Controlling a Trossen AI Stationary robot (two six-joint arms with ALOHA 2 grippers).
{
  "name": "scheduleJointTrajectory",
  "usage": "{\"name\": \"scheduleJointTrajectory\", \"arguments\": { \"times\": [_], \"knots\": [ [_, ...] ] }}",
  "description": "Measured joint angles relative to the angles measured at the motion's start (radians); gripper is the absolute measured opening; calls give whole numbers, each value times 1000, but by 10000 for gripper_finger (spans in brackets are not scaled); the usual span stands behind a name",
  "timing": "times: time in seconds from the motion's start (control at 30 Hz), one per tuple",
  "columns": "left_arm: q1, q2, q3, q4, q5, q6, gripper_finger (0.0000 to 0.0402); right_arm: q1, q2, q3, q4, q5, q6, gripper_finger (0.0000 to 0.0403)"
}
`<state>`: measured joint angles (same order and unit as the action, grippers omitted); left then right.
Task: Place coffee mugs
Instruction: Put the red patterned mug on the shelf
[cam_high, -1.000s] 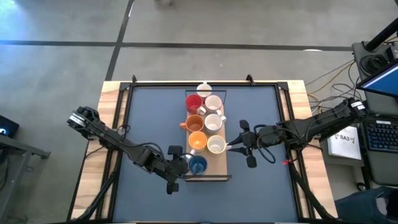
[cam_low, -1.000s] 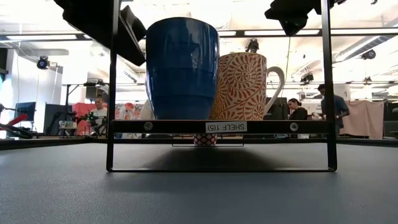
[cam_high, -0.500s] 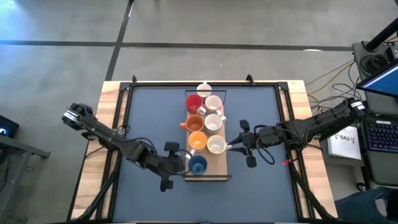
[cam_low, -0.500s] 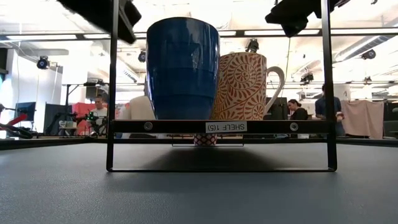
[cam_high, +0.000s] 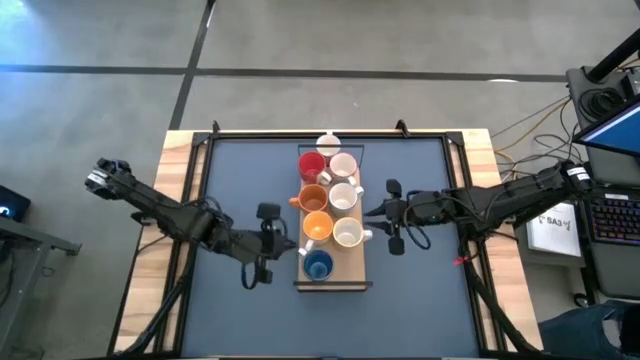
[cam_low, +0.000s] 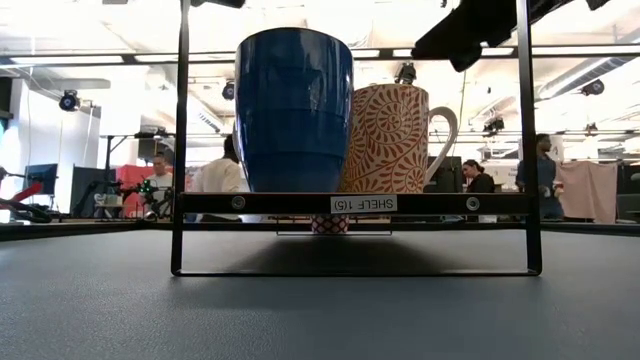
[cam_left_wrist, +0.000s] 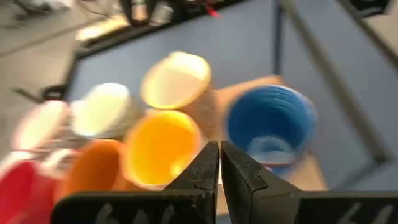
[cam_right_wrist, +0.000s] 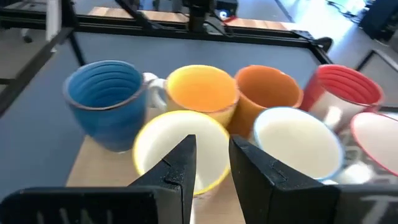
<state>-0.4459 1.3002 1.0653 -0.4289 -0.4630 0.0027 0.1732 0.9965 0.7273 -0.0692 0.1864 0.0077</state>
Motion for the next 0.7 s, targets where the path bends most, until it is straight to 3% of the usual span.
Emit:
{"name": "scheduleJointTrajectory", "arguments": {
  "times": [0.13, 0.33, 0.4, 0.57, 0.7],
  "knots": [
    [76, -20, 0, 16, -26, 87, 0, -58, 0, 0, 0, 0, -10, 79],
    [273, -33, 8, 109, -15, 325, 0, -148, 0, 0, -25, -3, -65, 68],
    [361, -33, 28, 128, 53, 393, 0, -176, 0, 0, -36, -6, -80, 69],
    [623, 1, 80, 149, 375, 468, 0, -247, 0, -2, -38, -87, -120, 73],
    [807, 75, 155, 149, 471, 477, 0, -291, 0, -2, -38, -178, -132, 75]
  ]
}}
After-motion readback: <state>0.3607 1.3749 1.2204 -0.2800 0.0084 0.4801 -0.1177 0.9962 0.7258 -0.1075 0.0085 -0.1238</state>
